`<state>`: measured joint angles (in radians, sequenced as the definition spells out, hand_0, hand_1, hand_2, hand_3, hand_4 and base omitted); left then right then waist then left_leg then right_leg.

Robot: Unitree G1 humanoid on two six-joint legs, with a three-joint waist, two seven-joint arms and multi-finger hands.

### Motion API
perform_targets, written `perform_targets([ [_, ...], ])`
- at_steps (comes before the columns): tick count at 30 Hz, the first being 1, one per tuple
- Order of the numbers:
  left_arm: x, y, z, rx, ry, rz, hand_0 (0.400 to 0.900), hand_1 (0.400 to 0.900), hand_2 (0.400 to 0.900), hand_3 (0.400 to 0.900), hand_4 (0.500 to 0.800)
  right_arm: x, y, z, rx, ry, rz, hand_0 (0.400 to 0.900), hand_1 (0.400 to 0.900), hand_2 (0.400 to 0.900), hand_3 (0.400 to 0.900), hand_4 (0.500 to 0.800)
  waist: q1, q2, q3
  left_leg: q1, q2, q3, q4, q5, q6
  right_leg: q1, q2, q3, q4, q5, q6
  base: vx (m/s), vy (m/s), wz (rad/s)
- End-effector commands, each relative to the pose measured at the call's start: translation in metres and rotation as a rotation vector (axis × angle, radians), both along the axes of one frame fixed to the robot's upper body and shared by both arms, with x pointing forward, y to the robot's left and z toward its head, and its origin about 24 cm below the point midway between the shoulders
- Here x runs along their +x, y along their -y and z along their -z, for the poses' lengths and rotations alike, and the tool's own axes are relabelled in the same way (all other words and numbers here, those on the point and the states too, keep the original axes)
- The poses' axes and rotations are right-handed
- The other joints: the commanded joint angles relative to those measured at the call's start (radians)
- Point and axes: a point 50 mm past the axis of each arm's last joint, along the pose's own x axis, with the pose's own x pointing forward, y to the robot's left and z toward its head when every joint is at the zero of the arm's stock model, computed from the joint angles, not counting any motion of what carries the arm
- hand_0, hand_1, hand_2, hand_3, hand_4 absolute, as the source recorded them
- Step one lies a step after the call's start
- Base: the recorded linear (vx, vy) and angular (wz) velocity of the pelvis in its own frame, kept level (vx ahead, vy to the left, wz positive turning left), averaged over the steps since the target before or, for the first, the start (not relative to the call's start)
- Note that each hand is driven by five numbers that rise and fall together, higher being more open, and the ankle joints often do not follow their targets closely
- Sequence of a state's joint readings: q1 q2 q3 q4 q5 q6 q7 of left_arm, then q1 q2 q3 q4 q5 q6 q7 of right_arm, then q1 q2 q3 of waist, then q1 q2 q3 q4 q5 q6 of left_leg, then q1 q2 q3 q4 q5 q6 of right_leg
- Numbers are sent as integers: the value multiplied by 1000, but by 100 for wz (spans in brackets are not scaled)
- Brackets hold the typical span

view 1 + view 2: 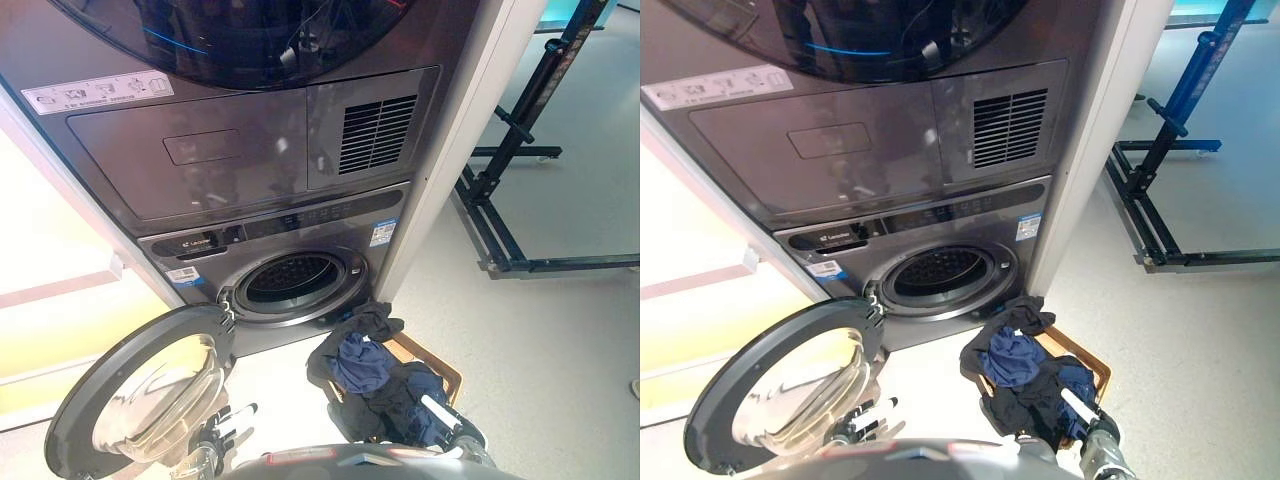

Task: Put the clothes in the basket into the washing machine.

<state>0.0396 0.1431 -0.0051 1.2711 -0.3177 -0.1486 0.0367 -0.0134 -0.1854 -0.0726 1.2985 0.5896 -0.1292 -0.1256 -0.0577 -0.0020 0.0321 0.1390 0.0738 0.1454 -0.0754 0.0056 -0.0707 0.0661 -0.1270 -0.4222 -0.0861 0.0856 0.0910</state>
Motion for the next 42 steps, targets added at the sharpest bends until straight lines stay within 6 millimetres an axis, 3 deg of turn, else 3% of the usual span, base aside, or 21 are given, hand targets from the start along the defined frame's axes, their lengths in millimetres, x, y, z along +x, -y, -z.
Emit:
perform_targets([
  [1, 15, -7, -4, 33, 45, 2, 900, 900, 900, 900, 800, 29, 4, -7, -34, 65, -2, 900, 900, 900, 900, 800, -4, -36, -12, -65, -42, 18, 34, 15, 8, 12, -5, -9, 26, -21, 87, 0, 0, 0],
  [21, 12, -8, -3, 30, 34, -20, 900, 900, 900, 900, 800, 29, -2, -6, -27, 58, -38, 900, 900, 900, 900, 800, -7, -37, -9, -65, -41, 20, 30, 17, 7, 9, -2, -5, 24, -18, 86, 0, 0, 0],
  [29, 13, -8, -4, 25, 58, -34, 900, 900, 900, 900, 800, 43, -7, -10, -34, 91, -104, 900, 900, 900, 900, 800, -7, -38, 8, -84, -42, 14, 30, 26, 8, -17, -5, 1, 28, -10, 87, -4, 0, -1],
  [31, 29, -11, -10, 43, 122, -27, 900, 900, 900, 900, 800, 61, -3, -17, -94, 124, -194, 900, 900, 900, 900, 800, 1, -39, 33, -108, -46, 5, 41, 28, 11, -40, -8, 1, 37, -9, 87, -67, -6, 8],
  [34, 73, -13, -31, 89, 309, 27, 900, 900, 900, 900, 800, 105, -5, -40, -194, 246, -336, 900, 900, 900, 900, 800, 11, -41, 114, -192, -51, -14, 107, 21, 19, -118, -22, 6, 90, -12, 81, -235, -8, 5],
  [36, 108, -12, -57, 121, 493, 82, 900, 900, 900, 900, 800, 144, -9, -67, -312, 360, -510, 900, 900, 900, 900, 800, 18, -37, 187, -282, -52, -30, 180, 8, 23, -212, -40, 15, 155, -25, 72, -340, 3, 2],
  [39, 140, -13, -93, 182, 696, 121, 900, 900, 900, 900, 800, 187, -9, -113, -540, 505, -719, 900, 900, 900, 900, 800, 22, -34, 255, -432, -53, -49, 278, -1, 25, -373, -71, 23, 252, -25, 64, -318, 24, 5],
  [41, 156, -10, -115, 194, 817, 119, 900, 900, 900, 900, 800, 209, 0, -141, -691, 557, -777, 900, 900, 900, 900, 800, 27, -31, 274, -538, -51, -51, 339, -9, 29, -475, -90, 27, 310, -27, 62, -205, 28, 3],
  [42, 156, -10, -115, 194, 817, 118, 900, 900, 900, 900, 800, 209, 0, -141, -691, 557, -777, 900, 900, 900, 900, 800, 27, -30, 271, -544, -50, -51, 343, -11, 29, -481, -90, 27, 313, -28, 62, -210, 20, 1],
])
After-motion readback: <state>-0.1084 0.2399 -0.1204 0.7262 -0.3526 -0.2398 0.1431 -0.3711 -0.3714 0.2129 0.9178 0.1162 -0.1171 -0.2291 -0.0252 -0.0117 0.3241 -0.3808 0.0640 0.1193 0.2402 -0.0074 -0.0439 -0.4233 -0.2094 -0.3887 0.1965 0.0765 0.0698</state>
